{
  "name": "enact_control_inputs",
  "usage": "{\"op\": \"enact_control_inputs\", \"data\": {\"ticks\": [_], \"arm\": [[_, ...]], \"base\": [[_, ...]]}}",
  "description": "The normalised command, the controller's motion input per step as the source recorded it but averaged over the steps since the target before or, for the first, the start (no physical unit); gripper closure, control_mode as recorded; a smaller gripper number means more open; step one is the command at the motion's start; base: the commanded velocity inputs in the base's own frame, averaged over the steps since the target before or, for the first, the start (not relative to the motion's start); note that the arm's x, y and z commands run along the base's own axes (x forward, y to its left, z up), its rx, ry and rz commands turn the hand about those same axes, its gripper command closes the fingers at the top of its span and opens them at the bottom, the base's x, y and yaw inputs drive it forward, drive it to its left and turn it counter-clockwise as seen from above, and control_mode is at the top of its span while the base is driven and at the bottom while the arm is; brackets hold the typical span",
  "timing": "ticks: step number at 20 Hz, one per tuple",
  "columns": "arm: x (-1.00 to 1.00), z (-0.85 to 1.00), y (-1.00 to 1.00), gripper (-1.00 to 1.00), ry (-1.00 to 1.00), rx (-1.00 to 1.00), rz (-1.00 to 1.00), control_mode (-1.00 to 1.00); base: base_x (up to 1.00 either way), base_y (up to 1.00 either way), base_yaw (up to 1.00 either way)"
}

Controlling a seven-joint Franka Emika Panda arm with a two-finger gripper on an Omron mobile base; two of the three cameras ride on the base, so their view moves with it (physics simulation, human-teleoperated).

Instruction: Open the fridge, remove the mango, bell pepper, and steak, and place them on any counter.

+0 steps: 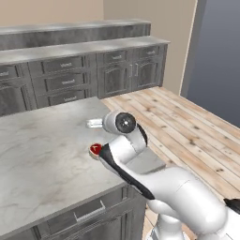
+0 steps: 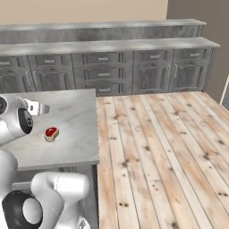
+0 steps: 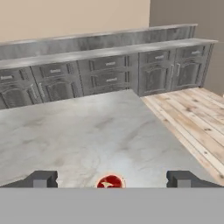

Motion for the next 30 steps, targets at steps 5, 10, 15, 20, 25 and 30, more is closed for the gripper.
{"op": "enact_control_inputs", "data": {"ticks": [5, 10, 15, 20, 25, 30], "arm": [[-0.87, 0.11, -0.74, -1.0, 0.18, 0.0, 0.0, -1.0], [-0.99, 0.0, -0.81, -1.0, 0.13, 0.0, 0.0, -1.0], [-0.74, 0.0, -0.34, -1.0, 0.12, 0.0, 0.0, -1.0], [-0.21, 0.0, -0.13, -1.0, 0.01, 0.0, -0.04, -1.0], [0.0, 0.0, 0.0, -1.0, 0.0, 0.0, 0.0, 1.0], [0.0, 0.0, 0.0, -1.0, 0.0, 0.0, 0.0, 1.0]], "base": [[0.0, 0.0, 0.0], [0.0, 0.0, 0.0], [0.0, 0.0, 0.0], [0.0, 0.0, 0.0], [-0.75, -0.32, -0.28], [-0.53, -0.4, -0.66]]}}
